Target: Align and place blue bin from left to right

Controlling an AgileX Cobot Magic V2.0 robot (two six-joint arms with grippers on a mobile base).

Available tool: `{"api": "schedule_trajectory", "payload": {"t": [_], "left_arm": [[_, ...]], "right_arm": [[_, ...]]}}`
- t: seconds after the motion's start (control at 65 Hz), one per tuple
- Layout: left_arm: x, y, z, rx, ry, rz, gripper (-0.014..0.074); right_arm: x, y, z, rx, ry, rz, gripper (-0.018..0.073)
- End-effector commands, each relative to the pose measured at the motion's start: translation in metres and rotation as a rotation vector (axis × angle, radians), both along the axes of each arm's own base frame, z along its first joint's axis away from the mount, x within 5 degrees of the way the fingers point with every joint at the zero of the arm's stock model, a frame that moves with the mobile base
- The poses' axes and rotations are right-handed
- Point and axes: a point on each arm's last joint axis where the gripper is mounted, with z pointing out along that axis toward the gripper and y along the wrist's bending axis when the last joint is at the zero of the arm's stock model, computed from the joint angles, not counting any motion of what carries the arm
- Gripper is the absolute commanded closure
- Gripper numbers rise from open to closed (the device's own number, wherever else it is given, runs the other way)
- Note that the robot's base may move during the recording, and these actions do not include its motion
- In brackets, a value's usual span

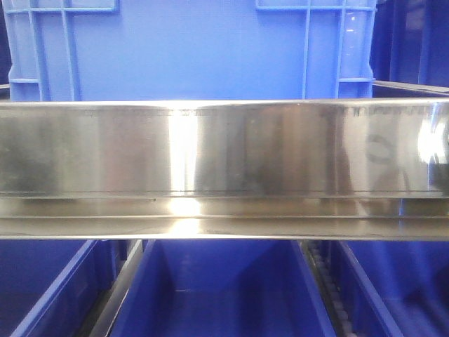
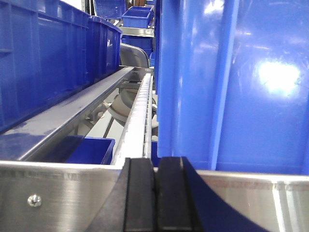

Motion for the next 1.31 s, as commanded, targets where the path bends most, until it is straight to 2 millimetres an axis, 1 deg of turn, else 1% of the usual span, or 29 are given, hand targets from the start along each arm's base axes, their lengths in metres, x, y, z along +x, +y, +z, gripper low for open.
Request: {"api": "schedule_trajectory", "payload": {"t": [0.0, 0.431, 0.6, 0.769, 0.907, 0.969, 1.061, 1.184, 1.261, 1.292], "left_arm": [[0.0, 0.0, 0.004, 0.011, -0.037, 0.004, 0.0708], [-0.001, 0.0, 0.007, 0.012, -0.069, 0.004, 0.0708], [-0.002, 0.0, 0.014, 0.014, -0.148, 0.003, 0.0708], [-0.002, 0.0, 0.019, -0.001, -0.201, 0.003, 0.0708], [-0.002, 0.0, 0.018, -0.001, -0.192, 0.003, 0.0708], [-0.003, 0.0, 0.024, -0.001, -0.207, 0.003, 0.0708], [-0.007, 0.0, 0.038, 0.006, -0.218, 0.003, 0.0708], [-0.016, 0.0, 0.068, 0.037, -0.226, 0.009, 0.0703], [-0.024, 0.0, 0.086, 0.041, -0.224, 0.013, 0.0658], [-0.029, 0.0, 0.096, 0.041, -0.233, 0.015, 0.0631]], "right_arm": [[0.0, 0.0, 0.002, -0.012, -0.016, 0.001, 0.0629], [0.0, 0.0, 0.002, -0.012, -0.016, 0.001, 0.0629], [0.0, 0.0, 0.003, -0.014, -0.034, 0.0, 0.0629], [-0.001, -0.001, 0.013, -0.027, -0.143, -0.009, 0.0629], [-0.003, -0.001, 0.023, -0.039, -0.253, -0.018, 0.0629], [-0.004, -0.001, 0.026, -0.042, -0.283, -0.02, 0.0629], [-0.005, -0.001, 0.028, -0.045, -0.311, -0.022, 0.0629], [-0.006, -0.002, 0.031, -0.049, -0.34, -0.025, 0.0629], [-0.005, -0.001, 0.03, -0.039, -0.333, -0.023, 0.0629], [-0.006, -0.001, 0.034, -0.026, -0.34, -0.02, 0.0629]]}}
